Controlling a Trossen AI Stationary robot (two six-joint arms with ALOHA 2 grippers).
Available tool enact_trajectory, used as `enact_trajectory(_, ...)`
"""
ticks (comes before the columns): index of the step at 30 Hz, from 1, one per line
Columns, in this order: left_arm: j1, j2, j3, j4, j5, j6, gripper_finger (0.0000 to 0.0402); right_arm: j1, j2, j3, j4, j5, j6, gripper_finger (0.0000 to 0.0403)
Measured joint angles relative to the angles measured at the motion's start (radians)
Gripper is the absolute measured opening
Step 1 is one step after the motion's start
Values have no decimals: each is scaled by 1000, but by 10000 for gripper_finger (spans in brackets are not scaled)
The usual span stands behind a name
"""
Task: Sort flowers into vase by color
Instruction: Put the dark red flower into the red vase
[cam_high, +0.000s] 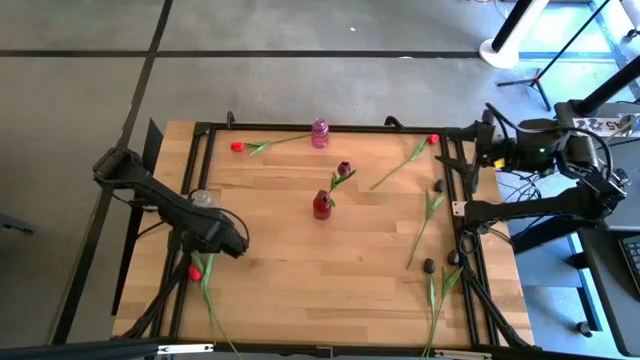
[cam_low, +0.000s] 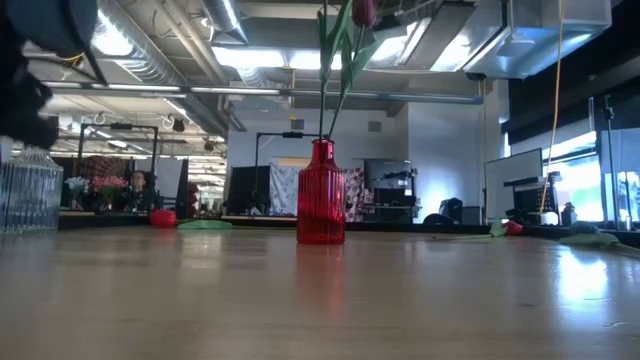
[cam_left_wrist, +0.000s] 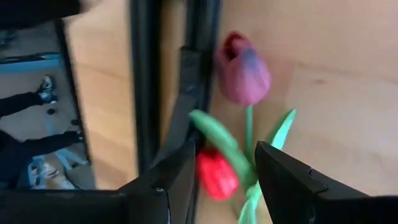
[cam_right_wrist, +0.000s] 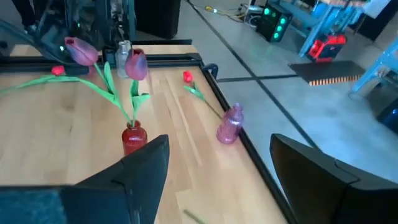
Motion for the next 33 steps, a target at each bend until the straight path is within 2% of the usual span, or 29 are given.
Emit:
enact_trajectory(8,13,0,-229,250,-8,6,163,0,29,1,31,47,45,277)
enact_trajectory(14,10,-7,-267,307,-13,-27,158,0,100,1,65,71,87,277)
enact_trajectory(17,9,-10,-263,303,-32,36,131,0,133,0,84,71,87,277)
enact_trajectory(21,7,-13,-240,314,-95,69,59,0,190,1,132,71,82,277)
enact_trajectory(24,7,-10,-217,312,-162,81,14,0,221,1,161,70,64,277)
enact_trajectory(30,25,-55,-107,296,-395,154,32,0,243,26,226,68,2,277)
enact_trajectory(33,81,-112,-25,311,-610,288,29,0,245,28,222,19,-69,277)
